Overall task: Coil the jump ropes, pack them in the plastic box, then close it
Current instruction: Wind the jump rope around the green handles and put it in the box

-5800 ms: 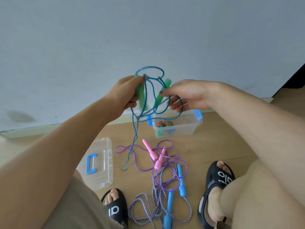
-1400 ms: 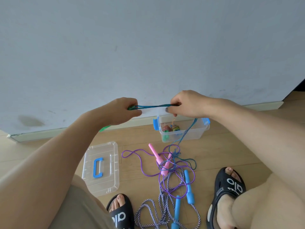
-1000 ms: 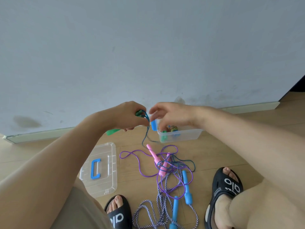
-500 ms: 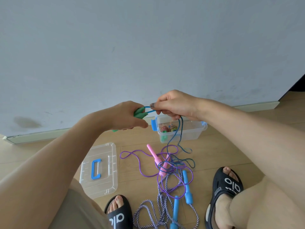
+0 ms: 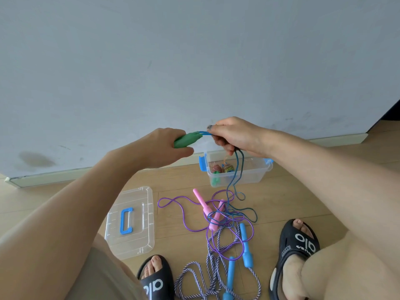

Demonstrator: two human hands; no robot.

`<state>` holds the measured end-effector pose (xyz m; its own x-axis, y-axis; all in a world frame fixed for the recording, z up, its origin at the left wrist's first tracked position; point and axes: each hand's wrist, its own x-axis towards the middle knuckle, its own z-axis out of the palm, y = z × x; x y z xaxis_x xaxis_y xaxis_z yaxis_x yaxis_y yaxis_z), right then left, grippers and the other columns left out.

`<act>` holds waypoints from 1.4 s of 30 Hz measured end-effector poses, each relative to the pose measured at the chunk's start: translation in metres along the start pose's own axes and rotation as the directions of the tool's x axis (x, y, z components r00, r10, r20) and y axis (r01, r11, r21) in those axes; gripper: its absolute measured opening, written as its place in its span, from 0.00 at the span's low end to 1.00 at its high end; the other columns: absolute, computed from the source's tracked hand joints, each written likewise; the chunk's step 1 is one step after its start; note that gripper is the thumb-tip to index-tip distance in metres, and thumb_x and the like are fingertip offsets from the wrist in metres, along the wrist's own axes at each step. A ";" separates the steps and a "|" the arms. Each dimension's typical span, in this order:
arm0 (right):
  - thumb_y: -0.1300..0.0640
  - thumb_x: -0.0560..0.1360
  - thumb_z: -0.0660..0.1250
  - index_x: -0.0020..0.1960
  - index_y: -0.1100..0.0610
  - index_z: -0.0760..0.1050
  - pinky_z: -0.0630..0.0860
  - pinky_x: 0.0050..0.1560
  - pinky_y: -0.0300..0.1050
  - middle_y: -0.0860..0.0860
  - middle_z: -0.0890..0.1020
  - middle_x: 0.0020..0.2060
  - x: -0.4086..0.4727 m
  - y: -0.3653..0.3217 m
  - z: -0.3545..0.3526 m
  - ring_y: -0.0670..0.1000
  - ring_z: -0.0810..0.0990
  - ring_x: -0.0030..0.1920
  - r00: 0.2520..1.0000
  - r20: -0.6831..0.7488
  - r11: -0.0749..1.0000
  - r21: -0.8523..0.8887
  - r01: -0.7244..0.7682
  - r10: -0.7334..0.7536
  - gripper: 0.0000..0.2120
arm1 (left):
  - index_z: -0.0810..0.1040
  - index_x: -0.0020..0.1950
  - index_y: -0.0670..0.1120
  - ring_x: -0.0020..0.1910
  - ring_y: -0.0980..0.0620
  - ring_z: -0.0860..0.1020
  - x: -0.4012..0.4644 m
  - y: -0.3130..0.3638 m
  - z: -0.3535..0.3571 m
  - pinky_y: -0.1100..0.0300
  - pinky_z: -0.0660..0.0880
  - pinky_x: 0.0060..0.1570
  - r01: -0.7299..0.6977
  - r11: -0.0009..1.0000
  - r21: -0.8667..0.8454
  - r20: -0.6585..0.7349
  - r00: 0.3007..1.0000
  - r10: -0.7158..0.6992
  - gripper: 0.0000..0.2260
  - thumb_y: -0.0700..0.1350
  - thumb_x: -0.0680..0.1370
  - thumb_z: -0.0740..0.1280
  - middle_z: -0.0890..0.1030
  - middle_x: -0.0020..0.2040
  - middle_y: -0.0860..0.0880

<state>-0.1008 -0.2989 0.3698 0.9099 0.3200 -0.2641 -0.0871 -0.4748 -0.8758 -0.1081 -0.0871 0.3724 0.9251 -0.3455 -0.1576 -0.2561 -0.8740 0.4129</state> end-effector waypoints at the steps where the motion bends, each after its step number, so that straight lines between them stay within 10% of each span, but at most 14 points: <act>1: 0.48 0.82 0.58 0.43 0.59 0.74 0.71 0.34 0.46 0.52 0.74 0.34 0.000 -0.002 0.002 0.49 0.67 0.26 1.000 0.006 1.000 -0.005 0.007 -0.007 0.16 | 0.70 0.39 0.44 0.32 0.49 0.69 0.000 0.000 -0.001 0.56 0.64 0.33 -0.001 1.000 0.001 -0.014 1.000 0.001 0.14 0.53 0.78 0.66 0.71 0.33 0.50; 25: 0.49 0.80 0.65 0.44 0.57 0.77 0.57 0.25 0.40 0.46 0.64 0.25 0.005 0.001 -0.004 0.48 0.58 0.25 0.989 -0.139 0.993 0.098 0.067 -0.054 0.12 | 0.71 0.43 0.44 0.25 0.49 0.73 -0.007 0.016 -0.012 0.56 0.72 0.31 0.047 0.999 -0.013 0.086 0.995 -0.045 0.22 0.62 0.80 0.59 0.73 0.33 0.47; 30: 0.50 0.83 0.56 0.51 0.57 0.72 0.63 0.30 0.43 0.47 0.69 0.28 0.001 -0.003 0.006 0.45 0.66 0.25 0.925 -0.305 0.969 -0.166 0.183 -0.227 0.12 | 0.67 0.39 0.48 0.27 0.53 0.57 -0.004 0.013 -0.016 0.64 0.56 0.22 0.198 0.692 -0.694 0.191 0.978 -0.087 0.18 0.58 0.82 0.59 0.61 0.31 0.52; 34: 0.56 0.83 0.54 0.54 0.55 0.72 0.63 0.29 0.48 0.48 0.69 0.27 0.000 -0.002 0.030 0.56 0.71 0.29 0.828 -0.250 0.663 -0.726 0.183 -0.503 0.09 | 0.69 0.43 0.47 0.26 0.55 0.57 0.000 0.014 -0.011 0.66 0.55 0.19 0.268 0.454 -0.850 0.169 0.954 -0.246 0.16 0.58 0.82 0.61 0.61 0.30 0.53; 38: 0.68 0.74 0.56 0.54 0.57 0.70 0.54 0.26 0.46 0.49 0.68 0.33 -0.003 -0.011 0.038 0.55 0.69 0.30 0.908 -0.055 0.307 -0.948 0.083 -0.415 0.12 | 0.69 0.42 0.46 0.25 0.55 0.58 0.007 0.015 0.001 0.66 0.56 0.19 0.347 0.399 -0.849 0.208 0.913 -0.351 0.13 0.53 0.80 0.64 0.63 0.29 0.53; 42: 0.69 0.71 0.58 0.46 0.57 0.66 0.53 0.27 0.46 0.50 0.65 0.32 -0.012 -0.022 0.041 0.50 0.63 0.27 0.921 0.059 0.214 -0.965 0.151 -0.384 0.09 | 0.68 0.39 0.45 0.24 0.53 0.62 0.012 0.013 0.009 0.64 0.60 0.21 0.346 0.558 -0.754 0.126 0.910 -0.395 0.09 0.44 0.78 0.63 0.66 0.31 0.49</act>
<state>-0.1269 -0.2588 0.3752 0.8478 0.5258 0.0692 0.5104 -0.8445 0.1624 -0.1027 -0.1062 0.3675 0.9078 -0.0125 -0.4193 0.3889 -0.3497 0.8523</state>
